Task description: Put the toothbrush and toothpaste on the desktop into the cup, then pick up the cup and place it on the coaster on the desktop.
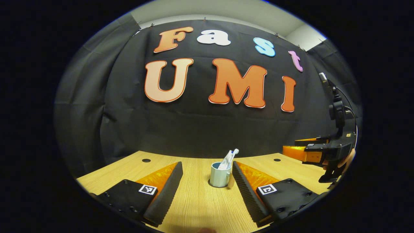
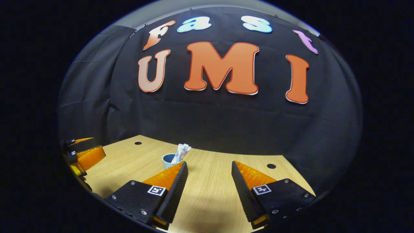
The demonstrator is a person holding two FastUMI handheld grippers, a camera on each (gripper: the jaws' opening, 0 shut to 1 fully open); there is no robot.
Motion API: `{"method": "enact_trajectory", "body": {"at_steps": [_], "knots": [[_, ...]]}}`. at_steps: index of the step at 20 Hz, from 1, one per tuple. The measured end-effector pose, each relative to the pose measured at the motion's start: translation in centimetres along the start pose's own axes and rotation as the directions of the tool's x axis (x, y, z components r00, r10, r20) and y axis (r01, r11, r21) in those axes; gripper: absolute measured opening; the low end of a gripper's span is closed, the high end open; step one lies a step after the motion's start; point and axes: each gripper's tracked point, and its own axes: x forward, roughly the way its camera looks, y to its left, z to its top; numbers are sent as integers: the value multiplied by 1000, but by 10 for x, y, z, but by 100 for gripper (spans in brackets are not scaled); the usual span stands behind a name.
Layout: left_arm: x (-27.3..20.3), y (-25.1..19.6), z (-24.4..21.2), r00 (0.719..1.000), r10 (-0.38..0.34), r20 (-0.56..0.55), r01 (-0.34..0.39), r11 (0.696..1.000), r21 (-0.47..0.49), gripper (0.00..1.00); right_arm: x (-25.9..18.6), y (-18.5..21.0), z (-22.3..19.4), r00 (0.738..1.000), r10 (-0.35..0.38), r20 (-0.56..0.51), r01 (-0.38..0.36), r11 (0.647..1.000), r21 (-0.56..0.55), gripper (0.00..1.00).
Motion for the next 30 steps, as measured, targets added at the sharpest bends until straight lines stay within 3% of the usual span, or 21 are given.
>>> {"method": "enact_trajectory", "body": {"at_steps": [8, 15, 16, 17, 22, 23, 24, 30], "knots": [[-23, -24, 31, 991, -22, 131, 17, 999, 36, 97, -58, -25, 5, 986, -91, 138, 93, 996, -6, 82], [-33, -27, 37, 982, -17, 190, -2, 995, 101, 97, -80, -56, -16, 976, -157, 152, 153, 987, 40, 82], [-34, -28, 35, 982, -18, 188, -2, 994, 106, 97, -82, -60, -19, 974, -169, 153, 164, 985, 45, 78], [-36, -30, 31, 983, -20, 184, 1, 994, 105, 98, -83, -61, -22, 975, -167, 149, 161, 986, 54, 83], [-39, -32, 25, 987, -24, 160, 6, 994, 108, 97, -90, -62, -15, 969, -173, 178, 164, 984, 62, 83], [-39, -30, 24, 987, -21, 162, 3, 994, 109, 98, -89, -59, -12, 968, -171, 185, 160, 985, 71, 79], [-39, -29, 25, 986, -18, 165, 0, 994, 108, 98, -89, -58, -9, 967, -169, 189, 156, 985, 80, 83], [-40, -18, 33, 986, 18, 167, -34, 995, 98, 98, -88, -39, -3, 973, -125, 193, 113, 991, 74, 85]]}}
